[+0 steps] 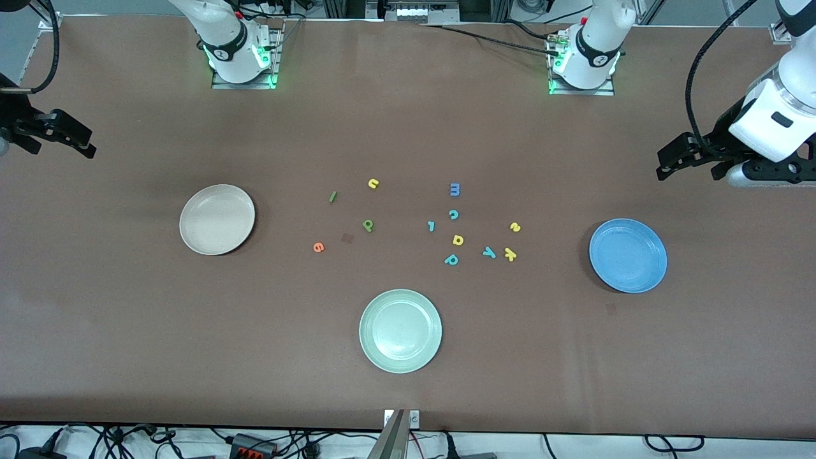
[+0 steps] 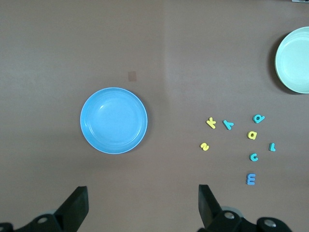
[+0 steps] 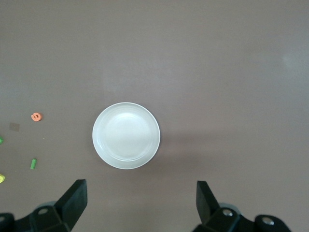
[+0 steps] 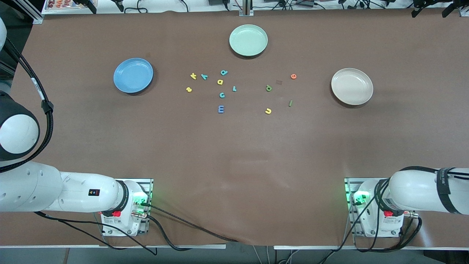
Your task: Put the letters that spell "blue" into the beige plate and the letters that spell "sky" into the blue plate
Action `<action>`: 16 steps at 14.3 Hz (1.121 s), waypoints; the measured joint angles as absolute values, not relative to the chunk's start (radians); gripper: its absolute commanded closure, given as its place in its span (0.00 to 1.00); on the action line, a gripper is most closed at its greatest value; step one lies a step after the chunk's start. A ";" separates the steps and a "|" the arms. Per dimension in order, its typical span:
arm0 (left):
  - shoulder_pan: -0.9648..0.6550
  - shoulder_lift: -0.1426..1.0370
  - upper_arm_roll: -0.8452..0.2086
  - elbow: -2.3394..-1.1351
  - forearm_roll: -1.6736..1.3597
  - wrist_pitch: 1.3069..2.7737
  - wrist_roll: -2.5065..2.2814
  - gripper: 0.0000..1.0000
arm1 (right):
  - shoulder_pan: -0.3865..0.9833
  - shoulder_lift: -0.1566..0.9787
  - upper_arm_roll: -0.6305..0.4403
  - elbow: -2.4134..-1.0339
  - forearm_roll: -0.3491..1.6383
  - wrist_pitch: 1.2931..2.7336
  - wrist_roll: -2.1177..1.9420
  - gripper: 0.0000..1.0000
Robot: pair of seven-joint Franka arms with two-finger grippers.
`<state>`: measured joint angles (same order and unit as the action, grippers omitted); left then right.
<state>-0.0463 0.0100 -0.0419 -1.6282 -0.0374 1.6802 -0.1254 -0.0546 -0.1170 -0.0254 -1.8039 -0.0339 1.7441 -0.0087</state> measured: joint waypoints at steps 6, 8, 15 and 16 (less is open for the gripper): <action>-0.046 0.010 -0.042 -1.628 -0.037 1.680 -0.125 0.00 | -0.056 -0.112 -0.024 -1.804 -0.034 1.744 -0.010 0.00; -0.046 0.010 -0.042 -1.628 -0.037 1.680 -0.125 0.00 | -0.054 -0.112 -0.020 -1.804 -0.034 1.744 -0.010 0.00; -0.046 0.010 -0.042 -1.628 -0.037 1.680 -0.125 0.00 | -0.051 -0.110 -0.013 -1.803 -0.034 1.744 -0.010 0.00; -0.046 0.010 -0.042 -1.628 -0.037 1.680 -0.125 0.00 | -0.051 -0.109 -0.013 -1.803 -0.034 1.744 -0.010 0.00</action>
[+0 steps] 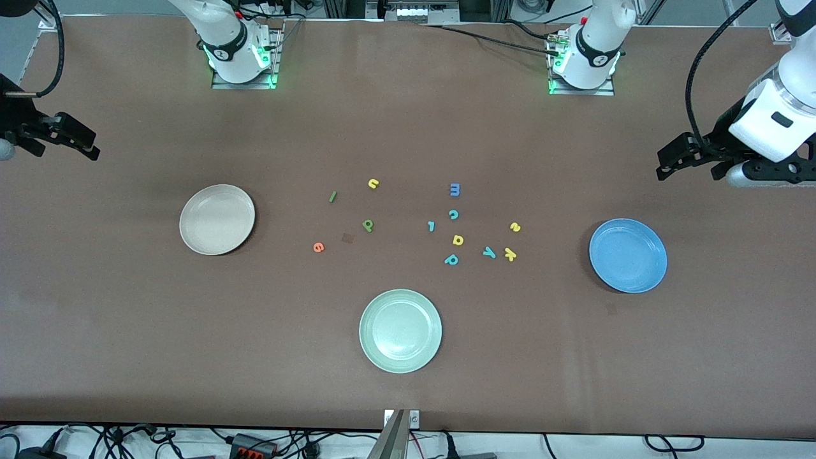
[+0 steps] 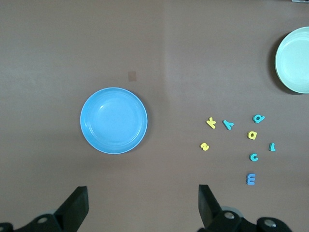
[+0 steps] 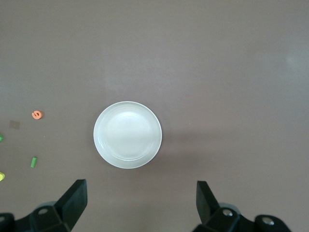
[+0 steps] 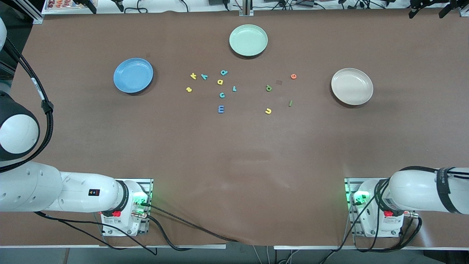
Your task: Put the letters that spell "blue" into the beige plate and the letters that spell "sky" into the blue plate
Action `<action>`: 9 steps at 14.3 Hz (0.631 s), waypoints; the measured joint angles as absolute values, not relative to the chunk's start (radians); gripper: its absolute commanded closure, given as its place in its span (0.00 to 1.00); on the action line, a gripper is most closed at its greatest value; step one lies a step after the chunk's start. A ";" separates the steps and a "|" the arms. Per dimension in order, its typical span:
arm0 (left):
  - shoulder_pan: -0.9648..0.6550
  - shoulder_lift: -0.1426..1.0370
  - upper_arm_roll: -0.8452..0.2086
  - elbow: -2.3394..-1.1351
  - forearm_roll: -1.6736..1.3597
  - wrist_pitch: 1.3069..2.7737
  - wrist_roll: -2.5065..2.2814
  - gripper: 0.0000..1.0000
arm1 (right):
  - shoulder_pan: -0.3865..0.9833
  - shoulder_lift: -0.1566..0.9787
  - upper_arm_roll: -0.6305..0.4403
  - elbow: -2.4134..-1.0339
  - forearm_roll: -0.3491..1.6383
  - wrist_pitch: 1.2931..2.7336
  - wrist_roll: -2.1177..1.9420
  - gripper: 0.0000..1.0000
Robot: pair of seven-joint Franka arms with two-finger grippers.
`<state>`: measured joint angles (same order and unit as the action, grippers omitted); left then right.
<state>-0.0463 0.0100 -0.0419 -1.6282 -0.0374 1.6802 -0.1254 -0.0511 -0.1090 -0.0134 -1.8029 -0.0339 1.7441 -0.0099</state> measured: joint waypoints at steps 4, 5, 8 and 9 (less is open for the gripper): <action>-0.046 0.010 -0.042 -1.628 -0.037 1.680 -0.125 0.00 | -0.051 -0.109 -0.013 -1.799 -0.034 1.733 -0.009 0.00; -0.046 0.010 -0.042 -1.628 -0.037 1.680 -0.125 0.00 | -0.051 -0.109 -0.013 -1.798 -0.034 1.730 -0.009 0.00; -0.046 0.010 -0.042 -1.628 -0.037 1.680 -0.125 0.00 | -0.043 -0.094 -0.010 -1.798 -0.034 1.728 -0.009 0.00; -0.046 0.010 -0.042 -1.628 -0.037 1.680 -0.125 0.00 | -0.033 -0.080 -0.008 -1.798 -0.034 1.728 -0.009 0.00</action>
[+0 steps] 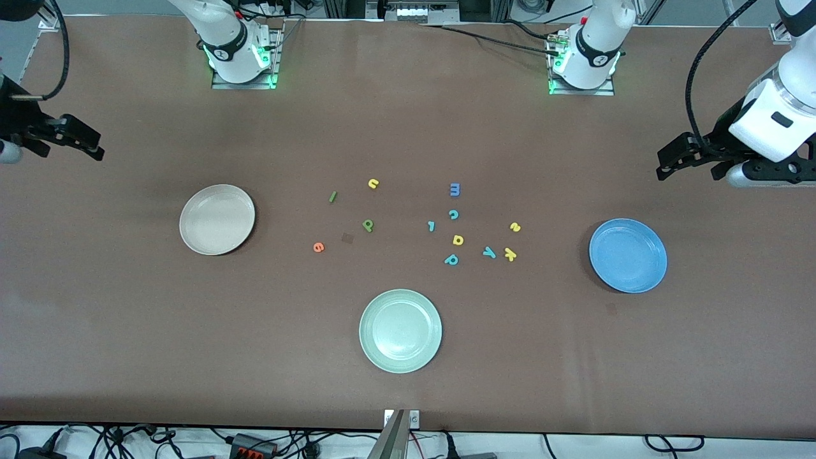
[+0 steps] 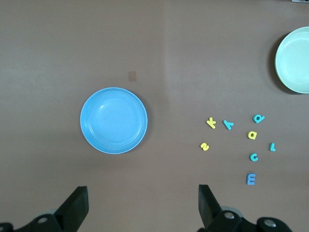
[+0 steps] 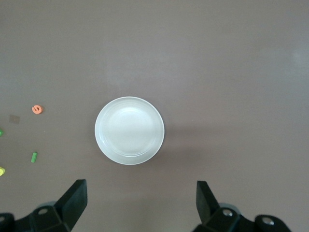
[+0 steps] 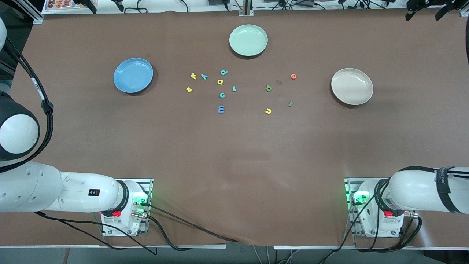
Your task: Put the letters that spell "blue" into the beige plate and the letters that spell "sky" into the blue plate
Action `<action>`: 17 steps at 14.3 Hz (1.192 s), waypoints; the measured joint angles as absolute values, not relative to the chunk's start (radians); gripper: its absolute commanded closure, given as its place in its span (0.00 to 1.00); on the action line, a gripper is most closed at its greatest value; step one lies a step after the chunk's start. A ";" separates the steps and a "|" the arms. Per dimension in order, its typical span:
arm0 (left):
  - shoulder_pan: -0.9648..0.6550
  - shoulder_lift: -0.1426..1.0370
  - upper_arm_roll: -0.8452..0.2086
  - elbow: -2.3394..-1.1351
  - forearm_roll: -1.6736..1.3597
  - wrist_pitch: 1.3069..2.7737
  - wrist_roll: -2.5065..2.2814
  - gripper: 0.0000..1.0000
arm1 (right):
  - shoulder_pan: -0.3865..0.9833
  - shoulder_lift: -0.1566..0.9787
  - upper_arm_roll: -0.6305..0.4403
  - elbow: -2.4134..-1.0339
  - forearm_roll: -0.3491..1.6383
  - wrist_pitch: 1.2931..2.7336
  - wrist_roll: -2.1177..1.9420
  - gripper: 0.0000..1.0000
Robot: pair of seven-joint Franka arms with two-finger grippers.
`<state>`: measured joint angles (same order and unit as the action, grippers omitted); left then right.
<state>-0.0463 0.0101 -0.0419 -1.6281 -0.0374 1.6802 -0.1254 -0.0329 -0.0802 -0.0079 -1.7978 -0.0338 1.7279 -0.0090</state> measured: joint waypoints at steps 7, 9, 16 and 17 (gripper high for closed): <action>-0.047 0.039 -0.044 -1.628 -0.037 1.674 -0.125 0.00 | 0.054 0.108 -0.001 -1.775 -0.034 1.737 -0.010 0.00; -0.048 0.066 -0.047 -1.628 -0.038 1.679 -0.125 0.00 | 0.078 0.150 0.000 -1.740 -0.034 1.739 -0.010 0.00; -0.181 0.323 -0.060 -1.613 -0.038 1.862 -0.125 0.00 | 0.219 0.257 0.002 -1.694 -0.034 1.765 -0.004 0.00; -0.197 0.360 -0.061 -1.610 -0.038 1.906 -0.125 0.00 | 0.242 0.294 0.002 -1.690 -0.033 1.798 0.000 0.00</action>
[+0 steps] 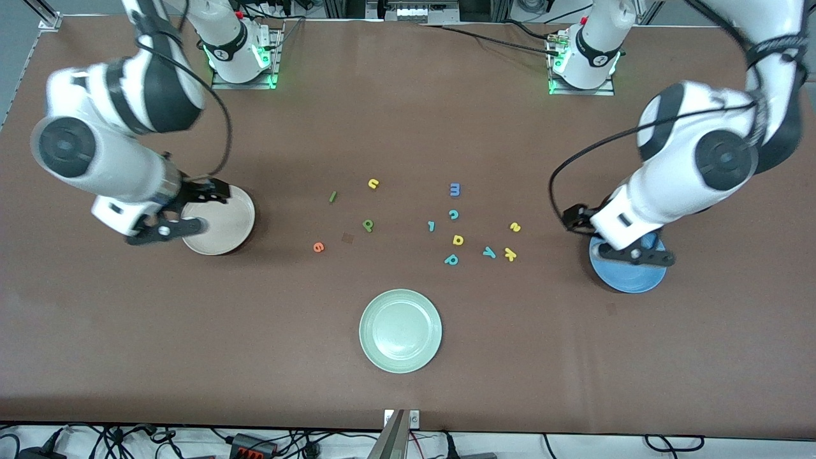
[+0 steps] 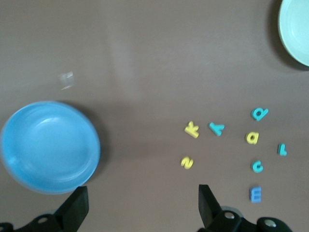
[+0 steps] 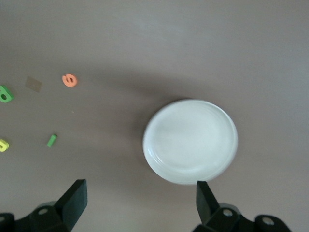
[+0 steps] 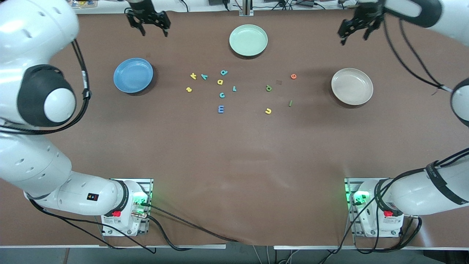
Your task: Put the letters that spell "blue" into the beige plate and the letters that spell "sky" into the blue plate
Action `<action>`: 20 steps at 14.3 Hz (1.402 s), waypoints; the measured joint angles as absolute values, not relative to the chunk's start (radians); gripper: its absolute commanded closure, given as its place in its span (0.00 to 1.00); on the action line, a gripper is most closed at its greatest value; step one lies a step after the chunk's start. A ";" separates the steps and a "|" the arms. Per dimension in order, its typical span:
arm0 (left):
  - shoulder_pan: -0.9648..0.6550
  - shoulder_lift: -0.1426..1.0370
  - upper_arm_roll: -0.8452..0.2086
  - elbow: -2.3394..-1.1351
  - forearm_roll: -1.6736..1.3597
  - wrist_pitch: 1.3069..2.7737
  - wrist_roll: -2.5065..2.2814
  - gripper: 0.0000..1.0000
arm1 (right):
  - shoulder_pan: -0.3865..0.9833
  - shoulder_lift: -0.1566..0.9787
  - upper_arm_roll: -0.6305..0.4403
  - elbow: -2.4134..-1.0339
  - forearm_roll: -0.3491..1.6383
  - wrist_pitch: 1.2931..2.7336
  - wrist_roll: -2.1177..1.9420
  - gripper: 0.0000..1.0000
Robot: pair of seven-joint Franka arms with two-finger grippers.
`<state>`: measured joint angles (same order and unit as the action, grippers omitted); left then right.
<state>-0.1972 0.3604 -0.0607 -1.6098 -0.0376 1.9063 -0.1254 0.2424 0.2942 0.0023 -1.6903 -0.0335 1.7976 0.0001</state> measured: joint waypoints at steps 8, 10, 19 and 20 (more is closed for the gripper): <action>-0.270 0.562 -0.064 -1.620 -0.039 2.088 -0.422 0.00 | 0.356 0.496 0.003 -1.699 0.032 1.953 0.239 0.00; -0.289 0.619 -0.066 -1.633 -0.039 2.153 -0.547 0.00 | 0.387 0.501 0.003 -1.745 0.040 2.022 0.306 0.00; -0.292 0.707 -0.056 -1.645 -0.039 2.177 -0.624 0.00 | 0.460 0.475 0.003 -1.962 0.213 2.270 0.451 0.14; -0.294 0.708 -0.058 -1.645 -0.040 2.177 -0.630 0.00 | 0.482 0.475 0.004 -1.975 0.213 2.283 0.480 0.17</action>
<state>-0.2939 0.7076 -0.0577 -1.6451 -0.0397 2.1772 -0.6303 0.4821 0.4755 0.0036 -1.9749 0.2132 2.2831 0.4797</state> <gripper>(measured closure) 0.000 0.075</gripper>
